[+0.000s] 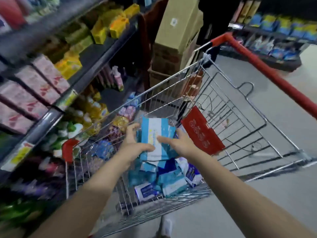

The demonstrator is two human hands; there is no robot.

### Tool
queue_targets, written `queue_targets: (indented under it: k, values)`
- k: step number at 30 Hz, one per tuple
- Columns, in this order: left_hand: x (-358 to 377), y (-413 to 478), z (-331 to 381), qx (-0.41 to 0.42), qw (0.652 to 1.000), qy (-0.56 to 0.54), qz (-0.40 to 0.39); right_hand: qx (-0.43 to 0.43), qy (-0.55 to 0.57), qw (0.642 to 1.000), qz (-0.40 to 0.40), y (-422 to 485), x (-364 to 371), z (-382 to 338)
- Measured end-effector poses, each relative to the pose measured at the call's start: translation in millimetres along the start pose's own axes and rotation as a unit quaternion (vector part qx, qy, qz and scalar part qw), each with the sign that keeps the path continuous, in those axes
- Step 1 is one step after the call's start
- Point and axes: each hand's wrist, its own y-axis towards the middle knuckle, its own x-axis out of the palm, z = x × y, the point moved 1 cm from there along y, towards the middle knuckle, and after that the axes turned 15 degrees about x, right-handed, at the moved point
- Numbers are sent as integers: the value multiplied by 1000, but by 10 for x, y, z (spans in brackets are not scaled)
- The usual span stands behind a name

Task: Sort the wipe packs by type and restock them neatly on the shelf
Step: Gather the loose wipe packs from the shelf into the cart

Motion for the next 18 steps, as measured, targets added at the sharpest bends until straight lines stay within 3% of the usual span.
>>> queue_targets:
  k: [6,9,11,15,18]
  values:
    - [317,529,-730,-52,981,164,-92,101,-17,995,4,940,-185,431]
    - [325,620,-1108,-95,926,310,-194,128,-145,981,18,1146,-254,621]
    - [309,624,-1254,-82,883,393,-244,139,-221,965,14,1259,-301,761]
    - [279,548,-1403,-42,840,462,-281,185,-345,920,-18,1415,-356,1029]
    - [215,430,-1486,-40,797,517,-310,224,-377,896,-66,1404,-337,1140]
